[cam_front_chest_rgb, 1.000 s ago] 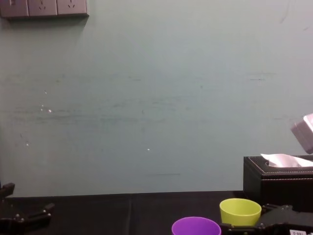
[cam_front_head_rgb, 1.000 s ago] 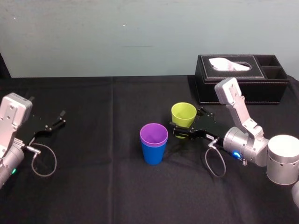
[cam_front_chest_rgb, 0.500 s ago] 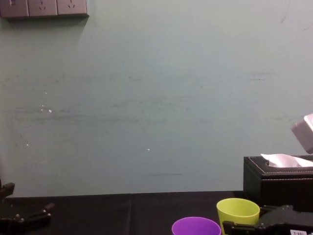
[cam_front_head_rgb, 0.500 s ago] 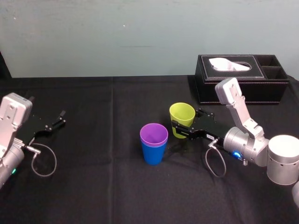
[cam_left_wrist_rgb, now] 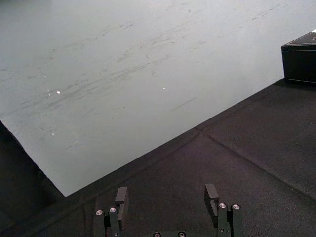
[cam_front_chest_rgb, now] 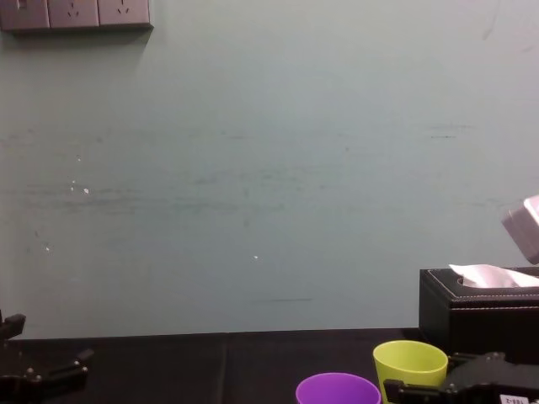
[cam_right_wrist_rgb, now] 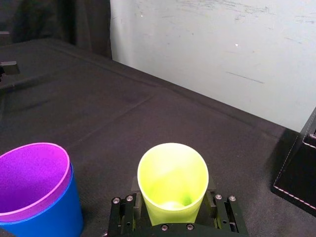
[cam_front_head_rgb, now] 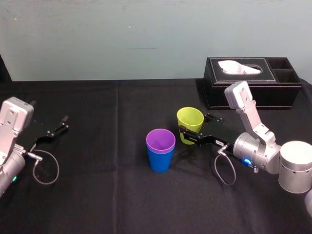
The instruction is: Stack the three plastic cups sequentially using one hand.
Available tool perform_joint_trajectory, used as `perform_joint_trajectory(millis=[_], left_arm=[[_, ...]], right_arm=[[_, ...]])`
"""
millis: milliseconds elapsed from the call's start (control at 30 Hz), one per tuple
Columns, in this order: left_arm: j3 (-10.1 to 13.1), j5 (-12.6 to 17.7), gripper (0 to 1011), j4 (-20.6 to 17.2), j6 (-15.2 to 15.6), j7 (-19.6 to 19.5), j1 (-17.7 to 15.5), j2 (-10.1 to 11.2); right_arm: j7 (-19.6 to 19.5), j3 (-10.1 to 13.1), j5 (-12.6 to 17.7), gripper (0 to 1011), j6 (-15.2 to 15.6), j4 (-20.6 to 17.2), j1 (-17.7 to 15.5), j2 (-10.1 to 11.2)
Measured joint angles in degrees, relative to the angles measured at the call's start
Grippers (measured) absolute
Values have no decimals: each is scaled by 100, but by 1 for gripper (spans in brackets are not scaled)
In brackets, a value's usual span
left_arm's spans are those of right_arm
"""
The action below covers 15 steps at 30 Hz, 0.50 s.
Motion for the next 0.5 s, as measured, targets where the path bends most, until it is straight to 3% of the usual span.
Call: perform_joint_trajectory(millis=[267,500], left_arm=[[0,0,1010,0,0,0,0,0],[0,0,1010,0,0,0,0,0]], right_arm=[[-24,49,17,733,-1,-115,-73,23],[-94,251,205,733,95,-609,-333,172]])
